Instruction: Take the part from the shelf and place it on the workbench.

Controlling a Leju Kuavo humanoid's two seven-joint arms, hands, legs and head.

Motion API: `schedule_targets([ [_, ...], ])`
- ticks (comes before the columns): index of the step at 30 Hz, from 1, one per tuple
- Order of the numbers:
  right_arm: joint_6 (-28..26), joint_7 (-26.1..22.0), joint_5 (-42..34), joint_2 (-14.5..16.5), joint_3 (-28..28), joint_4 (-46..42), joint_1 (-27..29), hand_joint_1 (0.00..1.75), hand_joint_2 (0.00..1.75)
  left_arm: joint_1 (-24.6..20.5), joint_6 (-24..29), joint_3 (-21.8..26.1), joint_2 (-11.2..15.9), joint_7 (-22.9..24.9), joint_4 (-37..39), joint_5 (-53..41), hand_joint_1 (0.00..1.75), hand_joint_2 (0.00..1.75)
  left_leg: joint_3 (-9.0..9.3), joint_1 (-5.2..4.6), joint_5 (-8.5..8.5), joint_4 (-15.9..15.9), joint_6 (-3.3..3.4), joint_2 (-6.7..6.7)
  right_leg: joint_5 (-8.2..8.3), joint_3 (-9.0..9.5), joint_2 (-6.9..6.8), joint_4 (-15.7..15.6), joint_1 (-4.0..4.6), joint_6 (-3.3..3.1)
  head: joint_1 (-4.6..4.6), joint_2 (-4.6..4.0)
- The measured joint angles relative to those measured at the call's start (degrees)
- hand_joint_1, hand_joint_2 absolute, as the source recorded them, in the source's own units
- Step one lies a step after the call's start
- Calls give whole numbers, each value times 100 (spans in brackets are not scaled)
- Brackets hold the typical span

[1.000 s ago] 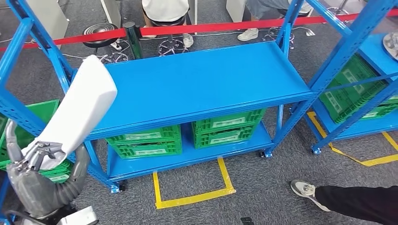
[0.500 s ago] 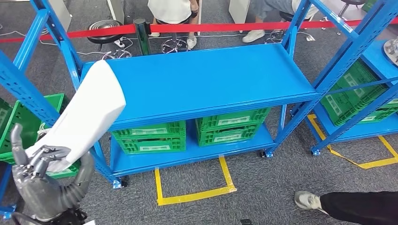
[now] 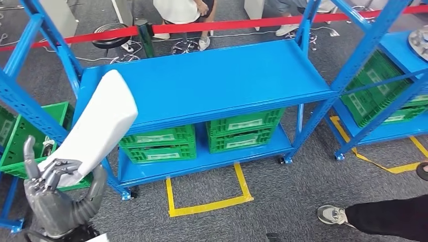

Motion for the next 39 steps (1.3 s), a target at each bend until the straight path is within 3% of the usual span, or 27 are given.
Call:
schedule_targets([
  [1,11,-18,-28,-6,-2,1,24,0,0,-1,0,-2,-2,-2,21,-1,175,175,-109,1,-135,311,-11,2,11,-25,-5,9,7,-1,-26,0],
  [2,21,-44,-60,-10,-3,2,54,0,0,-4,0,-6,-6,-3,44,-5,175,175,-138,1,-167,462,-14,4,19,-49,-8,22,14,2,-39,0],
  [3,30,-77,-87,-13,-4,3,83,0,0,-11,0,-18,-15,-4,68,-13,175,175,-60,1,-93,395,-8,7,24,-69,-10,39,20,5,-45,0],
  [5,39,-143,-119,-16,-13,3,123,0,0,-50,0,-62,-41,-9,119,-36,175,175,366,-7,236,-283,40,7,23,-94,0,85,29,16,-55,0],
  [7,47,-189,-134,-24,-30,3,132,0,0,-93,0,-104,-69,-17,164,-53,175,175,729,-22,411,-929,105,0,13,-138,19,153,51,59,-61,0],
  [11,56,-260,-134,-62,-52,3,132,0,0,-110,0,-142,-106,-26,229,-37,175,175,773,-36,453,-1136,225,-16,22,-222,38,207,41,192,-48,0],
  [13,56,-251,-117,-84,-57,1,126,0,0,-123,-1,-182,-131,-28,251,-20,175,175,740,-11,512,-1169,297,-12,-225,-351,42,513,25,263,-2,0],
  [15,56,-237,-105,-93,-67,-1,124,0,0,-129,-2,-213,-153,-30,275,-15,175,175,689,-11,549,-1171,333,-9,-658,-620,39,1219,-6,329,61,0],
  [16,56,-233,-105,-95,-75,-1,125,0,0,-129,-1,-222,-156,-30,291,-15,175,175,664,-16,565,-1169,338,-11,-814,-744,39,1567,-18,352,77,0],
  [17,56,-231,-104,-95,-82,-1,127,0,0,-128,-1,-229,-157,-30,306,-15,175,175,643,-19,580,-1168,336,-14,-871,-801,38,1771,-24,364,86,0],
  [18,56,-230,-104,-95,-88,-1,128,0,0,-128,-1,-235,-157,-30,322,-15,175,175,627,-20,593,-1167,330,-17,-816,-764,38,1768,-27,367,100,0],
  [19,55,-229,-103,-98,-92,0,127,0,0,-129,0,-240,-157,-30,338,-15,175,175,619,-21,604,-1166,321,-21,-659,-624,37,1540,-27,361,117,0],
  [21,52,-229,-103,-110,-99,1,124,0,0,-134,0,-251,-162,-31,364,-14,175,175,612,-31,621,-1161,291,-27,-276,-210,40,747,-19,319,151,0],
  [22,51,-227,-103,-117,-102,2,122,0,0,-137,0,-256,-166,-31,373,-11,175,175,600,-42,633,-1154,269,-28,-161,-51,43,416,-12,289,163,0],
  [23,49,-225,-104,-122,-104,2,121,0,0,-139,0,-261,-170,-31,378,-8,175,175,577,-52,649,-1147,240,-28,-119,32,46,216,-5,254,168,0],
  [26,48,-210,-109,-125,-105,1,134,0,0,-138,0,-270,-175,-32,381,-1,175,175,507,-65,680,-1126,138,-21,-116,32,40,85,-13,146,143,0],
  [28,48,-190,-114,-119,-105,0,148,0,0,-139,0,-276,-175,-32,381,-1,175,175,410,-57,474,-901,85,-11,-62,15,19,43,-29,70,86,0],
  [31,48,-168,-119,-127,-105,2,151,0,0,-138,0,-275,-173,-32,392,0,175,175,-3,-31,-138,136,37,-4,-7,-55,5,44,-10,11,-25,0],
  [32,48,-163,-120,-131,-105,3,154,0,0,-137,0,-275,-172,-32,403,0,175,175,-91,-28,-229,396,30,-2,8,-79,2,52,-1,8,-41,0],
  [33,47,-161,-121,-134,-105,3,158,0,0,-136,0,-274,-170,-32,414,-1,175,175,-79,-27,-207,453,31,2,20,-100,2,63,6,10,-47,0],
  [34,48,-159,-121,-134,-105,3,161,0,0,-136,0,-274,-170,-32,422,0,175,175,49,-27,-84,282,41,5,28,-117,4,78,11,14,-51,0],
  [36,50,-157,-121,-130,-105,0,158,0,0,-140,0,-275,-171,-32,429,-1,175,175,503,-34,246,-468,87,7,31,-146,15,122,21,32,-59,0],
  [37,51,-157,-120,-127,-105,-1,155,0,0,-142,0,-276,-173,-33,429,-1,175,175,690,-39,342,-810,112,6,28,-168,21,155,30,51,-64,0],
  [39,50,-157,-121,-122,-105,-2,152,0,0,-142,1,-278,-175,-35,428,-2,175,175,820,-58,372,-1098,160,-4,42,-217,27,193,40,114,-60,0],
])
